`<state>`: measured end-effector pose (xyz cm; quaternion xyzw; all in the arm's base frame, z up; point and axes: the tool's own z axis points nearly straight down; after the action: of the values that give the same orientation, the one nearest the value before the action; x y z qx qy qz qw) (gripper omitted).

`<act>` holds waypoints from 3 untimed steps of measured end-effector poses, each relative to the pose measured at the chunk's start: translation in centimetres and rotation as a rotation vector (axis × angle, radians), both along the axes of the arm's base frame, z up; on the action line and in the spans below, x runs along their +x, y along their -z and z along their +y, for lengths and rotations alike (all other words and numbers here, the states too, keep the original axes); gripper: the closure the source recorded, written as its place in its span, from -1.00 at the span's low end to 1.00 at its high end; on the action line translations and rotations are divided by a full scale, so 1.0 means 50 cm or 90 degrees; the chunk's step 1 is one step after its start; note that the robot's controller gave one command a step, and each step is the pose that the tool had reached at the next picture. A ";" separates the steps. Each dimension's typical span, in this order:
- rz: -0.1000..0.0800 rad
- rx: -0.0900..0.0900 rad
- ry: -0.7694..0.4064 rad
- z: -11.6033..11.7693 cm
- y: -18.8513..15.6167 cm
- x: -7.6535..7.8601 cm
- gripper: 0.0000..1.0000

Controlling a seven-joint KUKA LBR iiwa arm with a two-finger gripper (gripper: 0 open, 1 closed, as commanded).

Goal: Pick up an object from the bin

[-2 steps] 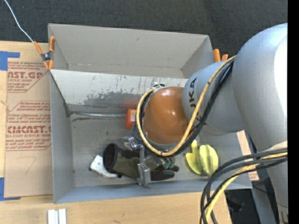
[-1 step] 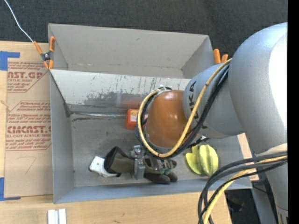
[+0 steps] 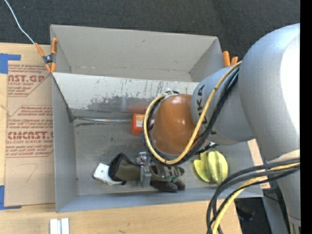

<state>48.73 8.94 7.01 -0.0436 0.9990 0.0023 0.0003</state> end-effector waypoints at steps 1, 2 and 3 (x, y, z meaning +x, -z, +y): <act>0.000 0.000 0.000 0.000 -0.001 0.000 1.00; 0.002 0.000 0.000 0.000 -0.010 -0.002 1.00; 0.006 -0.001 0.000 -0.001 -0.040 -0.006 1.00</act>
Offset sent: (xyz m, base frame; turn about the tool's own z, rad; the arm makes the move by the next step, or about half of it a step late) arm -0.0001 0.0000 0.0388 0.0000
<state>48.46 8.91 9.00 -0.0437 0.9990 0.0018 -0.0046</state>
